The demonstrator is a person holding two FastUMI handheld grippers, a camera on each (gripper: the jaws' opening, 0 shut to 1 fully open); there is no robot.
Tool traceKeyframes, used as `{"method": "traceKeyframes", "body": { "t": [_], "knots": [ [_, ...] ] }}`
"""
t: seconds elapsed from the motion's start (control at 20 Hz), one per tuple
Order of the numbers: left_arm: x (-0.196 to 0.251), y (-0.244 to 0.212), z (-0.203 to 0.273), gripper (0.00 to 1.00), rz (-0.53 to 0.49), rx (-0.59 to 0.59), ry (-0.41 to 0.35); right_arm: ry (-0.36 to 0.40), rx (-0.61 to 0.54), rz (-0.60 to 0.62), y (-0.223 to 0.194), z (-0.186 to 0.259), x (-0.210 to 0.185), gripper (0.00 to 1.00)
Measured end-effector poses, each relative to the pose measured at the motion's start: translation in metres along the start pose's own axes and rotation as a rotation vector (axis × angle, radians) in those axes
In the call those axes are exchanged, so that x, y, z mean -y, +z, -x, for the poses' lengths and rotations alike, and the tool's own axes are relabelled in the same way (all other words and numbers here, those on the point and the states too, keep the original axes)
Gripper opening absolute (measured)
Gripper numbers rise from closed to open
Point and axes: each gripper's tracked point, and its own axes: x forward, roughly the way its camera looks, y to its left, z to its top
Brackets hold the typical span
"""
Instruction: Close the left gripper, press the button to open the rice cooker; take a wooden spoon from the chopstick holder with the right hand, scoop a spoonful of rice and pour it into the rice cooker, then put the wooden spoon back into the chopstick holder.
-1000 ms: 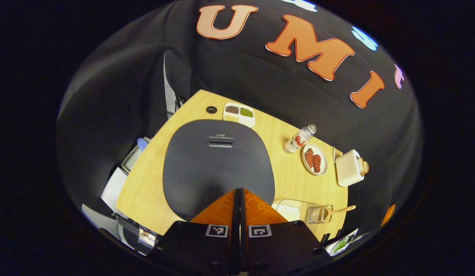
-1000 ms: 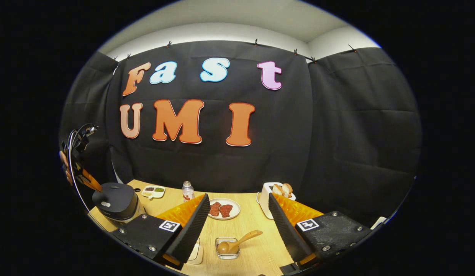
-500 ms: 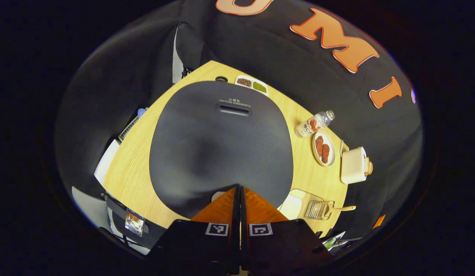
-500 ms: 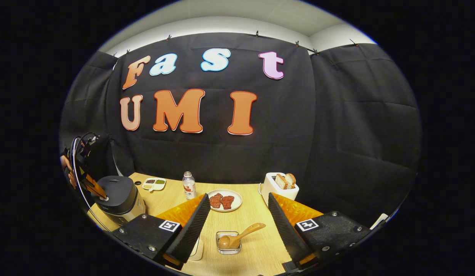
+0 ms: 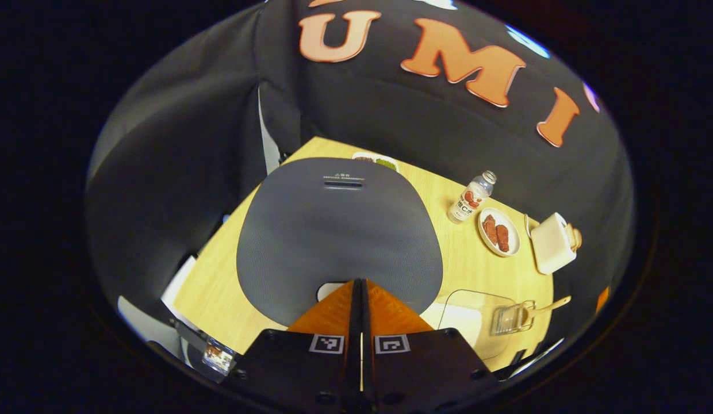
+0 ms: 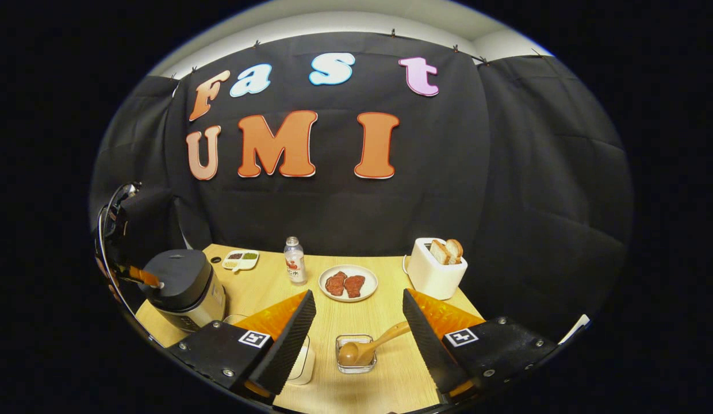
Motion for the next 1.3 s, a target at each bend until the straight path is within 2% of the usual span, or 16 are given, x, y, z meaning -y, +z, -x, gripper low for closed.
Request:
{"method": "traceKeyframes", "body": {
  "t": [0.05,0.15,0.25,0.3,0.35,0.4,0.55,0.7,0.8,0.85,0.9,0.95,1.1,1.15,1.2,1.3],
  "knots": [
    [0.002,0.008,0.012,0.02,-0.022,0.074,0.012,0.008,-0.010,0.003,-0.003,-0.001,-0.003,0.94],
    [0.000,0.034,0.034,0.10,-0.058,0.227,0.032,0.017,-0.036,0.010,-0.012,-0.004,-0.005,0.95],
    [-0.005,0.057,0.064,0.02,-0.092,0.356,0.055,0.016,-0.060,0.010,-0.019,-0.006,-0.007,0.95],
    [-0.004,0.068,0.077,0.10,-0.100,0.419,0.053,0.012,-0.069,0.008,-0.022,-0.007,-0.006,0.95],
    [0.001,0.068,0.086,0.02,-0.099,0.441,0.040,0.007,-0.076,0.005,-0.024,-0.008,-0.006,0.95],
    [0.002,0.070,0.095,0.06,-0.095,0.458,0.037,0.007,-0.084,0.003,-0.027,-0.009,-0.005,0.95],
    [-0.002,0.067,0.112,0.06,-0.103,0.514,0.043,-0.004,-0.115,0.002,-0.041,-0.014,0.000,0.95],
    [0.000,0.066,0.140,0.06,-0.157,0.582,0.054,-0.014,-0.149,-0.009,-0.056,-0.020,0.008,0.95],
    [0.006,0.063,0.155,0.12,-0.185,0.608,0.055,-0.016,-0.172,-0.025,-0.067,-0.025,0.013,0.95],
    [0.008,0.060,0.160,0.27,-0.191,0.614,0.059,-0.015,-0.184,-0.034,-0.073,-0.026,0.014,0.95],
    [0.011,0.058,0.165,0.31,-0.193,0.621,0.056,-0.018,-0.198,-0.043,-0.079,-0.029,0.018,0.95],
    [0.012,0.057,0.172,0.46,-0.195,0.635,0.058,-0.019,-0.214,-0.051,-0.085,-0.032,0.019,0.95],
    [0.010,0.051,0.195,0.65,-0.206,0.679,0.079,-0.011,-0.253,-0.068,-0.102,-0.041,0.023,0.94],
    [0.009,0.047,0.200,0.87,-0.211,0.689,0.088,-0.009,-0.263,-0.069,-0.106,-0.045,0.024,0.94],
    [0.010,0.043,0.204,0.74,-0.214,0.694,0.094,-0.011,-0.279,-0.070,-0.113,-0.049,0.026,0.94],
    [0.021,0.033,0.209,0.76,-0.228,0.696,0.089,-0.015,-0.314,-0.079,-0.127,-0.062,0.031,0.93]
  ]
}}
